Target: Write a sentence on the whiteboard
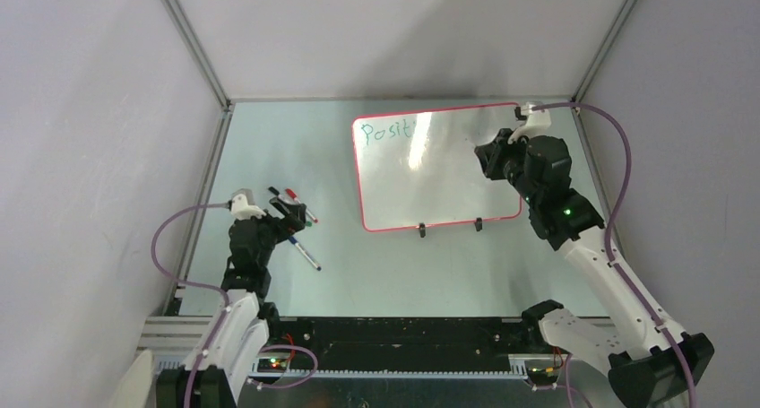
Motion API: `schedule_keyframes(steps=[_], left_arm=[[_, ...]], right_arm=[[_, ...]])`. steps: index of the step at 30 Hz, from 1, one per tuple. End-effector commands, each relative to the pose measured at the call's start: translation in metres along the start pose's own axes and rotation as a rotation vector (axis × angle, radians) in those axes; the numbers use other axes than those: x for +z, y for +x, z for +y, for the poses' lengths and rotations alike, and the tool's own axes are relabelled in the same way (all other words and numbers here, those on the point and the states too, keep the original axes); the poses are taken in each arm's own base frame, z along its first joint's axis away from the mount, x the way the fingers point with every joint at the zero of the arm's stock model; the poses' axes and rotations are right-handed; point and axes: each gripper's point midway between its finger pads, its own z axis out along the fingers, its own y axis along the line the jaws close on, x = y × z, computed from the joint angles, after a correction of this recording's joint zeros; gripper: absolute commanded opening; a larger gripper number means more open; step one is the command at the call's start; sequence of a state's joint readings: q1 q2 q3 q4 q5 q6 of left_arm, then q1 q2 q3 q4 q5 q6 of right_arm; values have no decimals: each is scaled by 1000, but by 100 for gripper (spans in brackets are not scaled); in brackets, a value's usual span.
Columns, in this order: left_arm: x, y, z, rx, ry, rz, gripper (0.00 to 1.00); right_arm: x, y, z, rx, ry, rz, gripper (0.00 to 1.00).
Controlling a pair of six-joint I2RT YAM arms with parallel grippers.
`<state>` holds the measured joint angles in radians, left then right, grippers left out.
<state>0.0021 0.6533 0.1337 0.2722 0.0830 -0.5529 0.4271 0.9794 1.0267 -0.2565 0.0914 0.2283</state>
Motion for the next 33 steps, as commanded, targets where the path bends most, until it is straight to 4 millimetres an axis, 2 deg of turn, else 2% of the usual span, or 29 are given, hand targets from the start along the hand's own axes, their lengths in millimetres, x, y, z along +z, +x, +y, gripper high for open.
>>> schedule_keyframes(steps=[1,2,3,6,7,12,15,16,19,23,27,28,33], left_arm=[[12,-13,-7,-52,22,-17,94],[14,-17,-14,-44,52,-22,93],[17,-11,-19,-42,84,9,96],[21,-20,-34,-35,146,-17,99],[20,-15,-41,-32,172,-6,99],[19,-18,-69,-2,283,-82,99],[27,-16,-86,0,316,-82,100],[33,-16,-86,-9,300,-83,99],[40,-28,-101,-25,335,-125,99],[49,-22,-107,7,365,-105,99],[54,-8,-101,-9,364,-90,99],[53,-13,-106,-18,389,-112,99],[63,-7,-113,-19,391,-75,99]], right_arm=[[0,-14,6,93,-84,-46,0],[0,-15,5,102,-84,-49,0],[0,-15,6,104,-90,-47,0],[-2,-15,6,107,-92,-44,0],[-2,-15,4,106,-81,-47,0],[-5,-11,-8,82,-35,-33,0],[-4,-7,-12,83,-30,-14,0],[-2,-5,-13,86,-30,-8,0],[4,-3,-10,98,-62,6,0],[14,3,-3,113,-103,30,0],[18,6,0,118,-116,44,0],[18,6,-1,118,-115,43,0],[17,8,4,115,-125,49,0]])
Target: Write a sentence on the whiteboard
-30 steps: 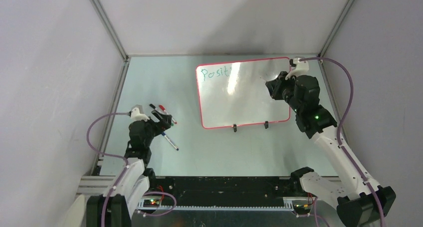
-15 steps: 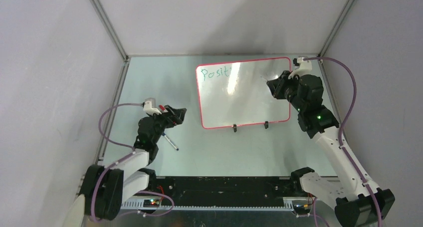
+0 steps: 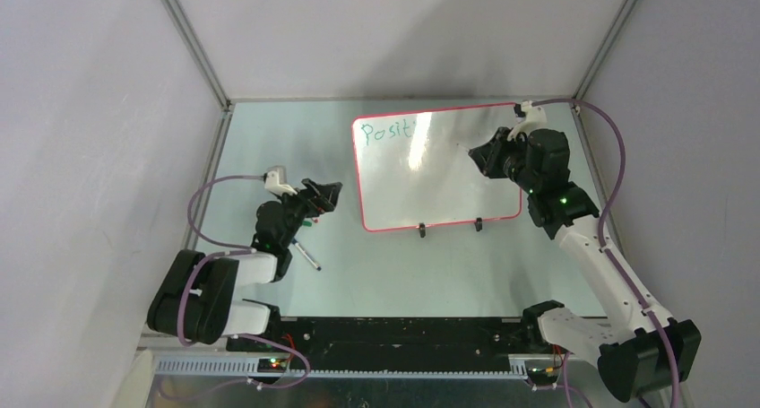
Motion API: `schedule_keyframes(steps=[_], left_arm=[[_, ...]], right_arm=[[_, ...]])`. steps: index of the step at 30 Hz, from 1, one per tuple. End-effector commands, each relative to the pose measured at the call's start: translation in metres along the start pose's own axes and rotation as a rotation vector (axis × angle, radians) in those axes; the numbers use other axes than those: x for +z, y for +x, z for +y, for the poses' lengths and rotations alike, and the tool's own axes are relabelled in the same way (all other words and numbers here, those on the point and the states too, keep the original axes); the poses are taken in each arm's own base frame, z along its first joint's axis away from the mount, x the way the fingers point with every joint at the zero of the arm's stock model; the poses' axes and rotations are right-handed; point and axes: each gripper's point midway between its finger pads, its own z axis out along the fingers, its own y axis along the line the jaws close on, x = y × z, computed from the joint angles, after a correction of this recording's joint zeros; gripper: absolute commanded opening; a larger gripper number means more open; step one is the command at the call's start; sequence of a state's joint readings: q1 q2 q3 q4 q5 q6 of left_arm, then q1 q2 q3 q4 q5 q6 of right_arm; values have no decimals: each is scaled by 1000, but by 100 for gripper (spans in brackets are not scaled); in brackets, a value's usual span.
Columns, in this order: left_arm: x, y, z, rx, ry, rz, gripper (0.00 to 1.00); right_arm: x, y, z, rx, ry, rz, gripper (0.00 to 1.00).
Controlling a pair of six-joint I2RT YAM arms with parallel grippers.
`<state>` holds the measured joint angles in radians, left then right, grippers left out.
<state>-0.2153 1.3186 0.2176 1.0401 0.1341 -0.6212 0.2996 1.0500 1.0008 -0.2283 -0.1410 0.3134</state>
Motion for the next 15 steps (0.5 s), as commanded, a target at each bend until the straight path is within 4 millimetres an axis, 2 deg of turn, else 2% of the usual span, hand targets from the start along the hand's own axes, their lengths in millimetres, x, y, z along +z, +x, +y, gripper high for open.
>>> schedule_keyframes(steps=[1,9,15], left_arm=[[13,-21,-22,4,67,-62,99],[23,-13,-26,3,89,-16,99],[29,-5,-26,-4,111,-3,98]], right_arm=[[-2,-11,14,-9,-47,-42,0],[2,-6,24,-27,-62,-31,0],[0,-11,27,-31,-68,-52,0]])
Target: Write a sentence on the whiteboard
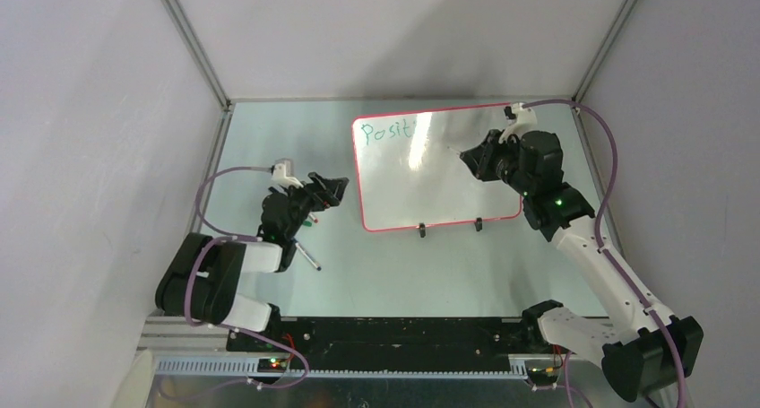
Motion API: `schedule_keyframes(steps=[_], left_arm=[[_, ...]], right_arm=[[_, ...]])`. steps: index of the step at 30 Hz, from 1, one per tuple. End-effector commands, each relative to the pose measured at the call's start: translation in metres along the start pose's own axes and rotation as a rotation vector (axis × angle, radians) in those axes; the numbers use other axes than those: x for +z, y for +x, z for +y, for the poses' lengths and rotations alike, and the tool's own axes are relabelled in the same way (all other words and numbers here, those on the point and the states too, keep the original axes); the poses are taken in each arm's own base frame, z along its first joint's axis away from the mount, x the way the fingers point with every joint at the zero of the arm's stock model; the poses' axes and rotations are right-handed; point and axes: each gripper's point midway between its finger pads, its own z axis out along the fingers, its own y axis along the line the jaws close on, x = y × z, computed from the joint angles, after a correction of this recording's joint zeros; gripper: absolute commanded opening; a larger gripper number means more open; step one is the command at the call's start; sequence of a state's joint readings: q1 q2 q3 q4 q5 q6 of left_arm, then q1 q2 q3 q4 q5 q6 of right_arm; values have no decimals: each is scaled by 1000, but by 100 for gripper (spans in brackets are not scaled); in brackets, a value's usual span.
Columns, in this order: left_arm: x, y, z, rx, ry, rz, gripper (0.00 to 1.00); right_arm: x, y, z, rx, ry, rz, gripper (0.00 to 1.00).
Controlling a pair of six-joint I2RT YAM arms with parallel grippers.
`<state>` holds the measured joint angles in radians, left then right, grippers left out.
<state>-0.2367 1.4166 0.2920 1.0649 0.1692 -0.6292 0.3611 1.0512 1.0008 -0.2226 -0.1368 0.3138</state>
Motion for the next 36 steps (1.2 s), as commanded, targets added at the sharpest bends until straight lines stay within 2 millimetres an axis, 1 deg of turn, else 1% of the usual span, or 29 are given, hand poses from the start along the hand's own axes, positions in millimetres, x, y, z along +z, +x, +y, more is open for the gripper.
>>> schedule_keyframes(steps=[1,4,5,6,8,12,13,14,15,16,17,18,20,21,22,23,24,25,28,30,31,32,35,36], left_arm=[[11,-11,-17,4,77,-43,98],[13,-5,-14,-14,82,-38,95],[13,-7,-16,-19,91,-47,95],[13,-2,-14,-35,89,-38,94],[14,-4,-19,-45,118,-58,94],[15,-1,-23,-59,154,-61,93],[16,3,-24,-60,164,-53,93],[16,1,-27,-56,183,-66,93],[16,5,-27,-58,190,-55,93],[15,3,-32,-54,215,-69,92],[16,6,-33,-54,230,-55,92],[16,6,-36,-47,252,-46,89],[14,3,-42,-15,294,-36,86],[12,-3,-48,17,315,-49,86],[11,1,-46,26,309,-20,86],[10,-6,-50,62,316,-35,86],[11,0,-46,65,297,1,86],[11,-4,-50,90,308,-3,86],[17,3,-53,90,335,52,85],[29,6,-57,75,361,87,79],[31,7,-57,68,366,99,75],[34,9,-59,61,374,110,73],[39,13,-52,51,338,141,68],[41,12,-52,54,335,141,66]], right_arm=[[-2,-20,6,-17,-15,-76,0],[-4,-27,6,-24,-6,-90,0],[-5,-28,6,-26,-2,-89,0],[-5,-31,5,-27,3,-93,0],[-5,-35,5,-24,3,-93,0],[-2,-43,4,-11,-1,-90,0],[-1,-46,5,-8,-2,-92,0],[-1,-47,4,-7,-3,-91,0],[0,-48,5,-7,-4,-92,0],[0,-49,4,-7,-5,-92,0],[0,-50,4,-5,-7,-92,0],[0,-50,4,-3,-8,-92,0],[0,-51,3,-1,-10,-91,0],[0,-51,3,0,-11,-92,0],[0,-51,3,2,-17,-91,0],[1,-50,4,4,-21,-87,0],[1,-51,4,5,-25,-88,0],[2,-50,4,6,-28,-85,0],[5,-49,4,11,-31,-80,0],[8,-49,5,11,-33,-74,0],[8,-48,5,12,-29,-66,0],[10,-49,5,8,-24,-62,0],[15,-46,7,-17,-8,-41,0],[18,-47,11,-25,-12,-37,0]])
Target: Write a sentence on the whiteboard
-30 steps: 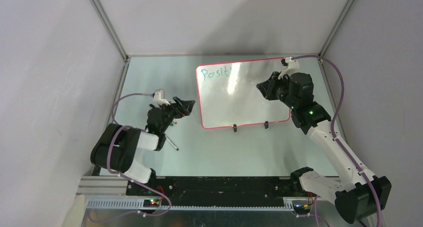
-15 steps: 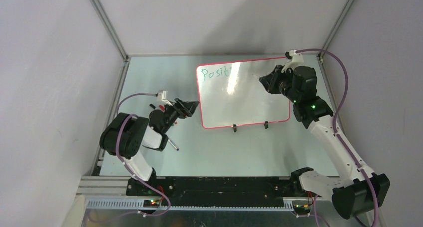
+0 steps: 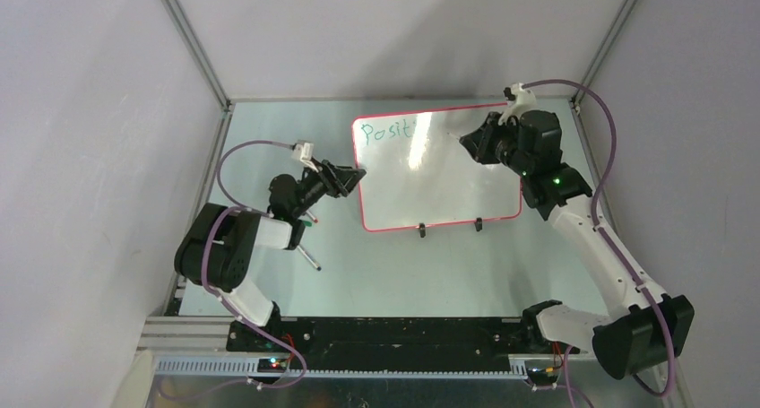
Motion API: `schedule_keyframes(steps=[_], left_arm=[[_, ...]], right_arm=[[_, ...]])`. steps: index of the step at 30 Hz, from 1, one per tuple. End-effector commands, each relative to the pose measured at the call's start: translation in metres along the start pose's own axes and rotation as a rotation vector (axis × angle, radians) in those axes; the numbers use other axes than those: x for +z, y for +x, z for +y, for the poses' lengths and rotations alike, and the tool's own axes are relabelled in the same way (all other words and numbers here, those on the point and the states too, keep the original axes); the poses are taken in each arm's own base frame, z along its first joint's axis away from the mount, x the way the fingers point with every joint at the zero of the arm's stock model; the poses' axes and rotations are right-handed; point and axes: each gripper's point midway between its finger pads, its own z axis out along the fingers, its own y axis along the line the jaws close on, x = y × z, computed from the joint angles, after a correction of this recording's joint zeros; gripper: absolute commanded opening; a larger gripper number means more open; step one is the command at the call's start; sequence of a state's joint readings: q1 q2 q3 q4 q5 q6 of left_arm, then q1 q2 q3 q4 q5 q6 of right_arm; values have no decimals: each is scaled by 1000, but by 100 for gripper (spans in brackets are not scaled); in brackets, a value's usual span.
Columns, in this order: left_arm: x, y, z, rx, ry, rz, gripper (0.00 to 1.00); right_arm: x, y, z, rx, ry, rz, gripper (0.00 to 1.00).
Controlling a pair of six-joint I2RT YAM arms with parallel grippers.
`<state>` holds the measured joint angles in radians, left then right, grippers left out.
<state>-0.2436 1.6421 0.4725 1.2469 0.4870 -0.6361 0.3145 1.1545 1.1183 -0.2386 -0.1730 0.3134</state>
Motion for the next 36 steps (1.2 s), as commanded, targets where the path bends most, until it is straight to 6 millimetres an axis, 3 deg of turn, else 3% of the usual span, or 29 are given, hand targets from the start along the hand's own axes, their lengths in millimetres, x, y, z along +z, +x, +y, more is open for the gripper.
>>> schedule_keyframes(steps=[1,9,13,21,28,36], left_arm=[[4,9,7,1,-11,69,65],[15,14,8,-24,9,115,60],[17,15,8,-29,17,125,53],[19,15,8,-33,19,131,3],[18,16,7,-27,29,133,0],[18,18,11,-31,11,143,0]], right_arm=[[3,-21,16,-47,-5,-29,0],[21,-25,26,-125,41,-13,0],[32,-25,25,-146,63,-2,0],[53,-21,25,-206,130,26,0],[62,-17,28,-235,144,36,0],[67,-20,19,-250,208,28,0]])
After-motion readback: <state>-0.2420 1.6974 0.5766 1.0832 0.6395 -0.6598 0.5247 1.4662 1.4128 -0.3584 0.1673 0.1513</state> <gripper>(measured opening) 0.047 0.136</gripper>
